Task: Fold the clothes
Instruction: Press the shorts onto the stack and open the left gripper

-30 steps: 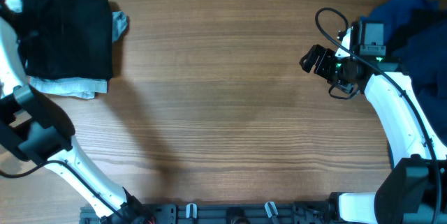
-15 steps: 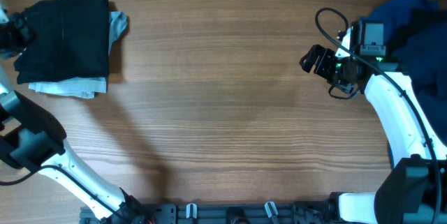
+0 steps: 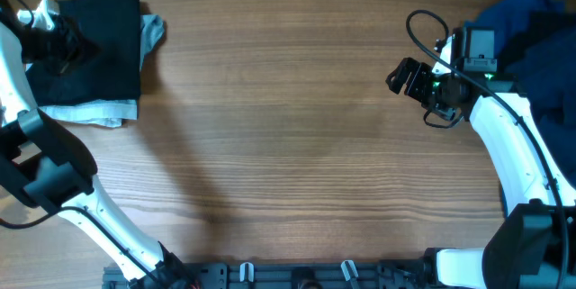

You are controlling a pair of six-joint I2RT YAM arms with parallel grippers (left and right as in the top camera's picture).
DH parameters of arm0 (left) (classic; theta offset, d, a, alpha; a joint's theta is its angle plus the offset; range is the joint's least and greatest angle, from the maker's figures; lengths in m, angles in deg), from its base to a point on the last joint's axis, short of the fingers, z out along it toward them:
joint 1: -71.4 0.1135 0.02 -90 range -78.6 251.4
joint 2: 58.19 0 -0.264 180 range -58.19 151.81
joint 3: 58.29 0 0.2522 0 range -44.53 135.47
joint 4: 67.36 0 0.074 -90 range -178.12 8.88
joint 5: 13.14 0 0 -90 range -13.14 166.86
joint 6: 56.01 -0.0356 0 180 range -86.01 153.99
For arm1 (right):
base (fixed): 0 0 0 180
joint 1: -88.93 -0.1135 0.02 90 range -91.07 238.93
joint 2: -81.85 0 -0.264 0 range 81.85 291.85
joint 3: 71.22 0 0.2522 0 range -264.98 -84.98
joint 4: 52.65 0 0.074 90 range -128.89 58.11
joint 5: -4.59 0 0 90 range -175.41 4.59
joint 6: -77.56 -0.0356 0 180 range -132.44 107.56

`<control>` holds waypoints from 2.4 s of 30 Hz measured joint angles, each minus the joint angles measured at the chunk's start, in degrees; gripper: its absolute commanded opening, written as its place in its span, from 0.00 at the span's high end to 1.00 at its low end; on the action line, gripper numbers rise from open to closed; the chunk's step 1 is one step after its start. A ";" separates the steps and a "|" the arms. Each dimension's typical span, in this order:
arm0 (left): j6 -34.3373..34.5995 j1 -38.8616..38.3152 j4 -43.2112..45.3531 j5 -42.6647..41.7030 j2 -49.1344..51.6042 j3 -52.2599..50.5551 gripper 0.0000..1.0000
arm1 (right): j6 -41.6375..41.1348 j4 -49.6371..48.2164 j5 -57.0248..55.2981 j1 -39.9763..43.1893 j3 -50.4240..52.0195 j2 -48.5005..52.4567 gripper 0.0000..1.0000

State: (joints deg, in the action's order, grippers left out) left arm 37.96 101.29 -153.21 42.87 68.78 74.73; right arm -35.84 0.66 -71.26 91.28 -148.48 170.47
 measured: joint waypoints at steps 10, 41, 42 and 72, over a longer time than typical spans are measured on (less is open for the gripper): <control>-2.43 3.69 -0.09 -0.96 8.44 -5.99 0.91 | 0.00 0.00 0.00 0.00 0.00 0.00 0.00; 5.55 17.42 7.43 6.82 6.47 -4.02 0.94 | 0.00 0.02 0.00 0.00 0.00 0.00 0.00; 6.27 17.42 7.67 7.41 6.51 -4.02 0.96 | 0.02 0.02 0.00 0.00 0.00 0.00 0.00; 12.04 -2.19 12.33 -0.37 -15.45 -3.91 0.00 | 0.00 0.02 0.00 0.00 0.00 0.00 0.00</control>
State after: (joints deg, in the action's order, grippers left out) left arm 50.00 99.10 -140.88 42.49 53.33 70.82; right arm -35.84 0.68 -71.26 91.28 -148.48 170.47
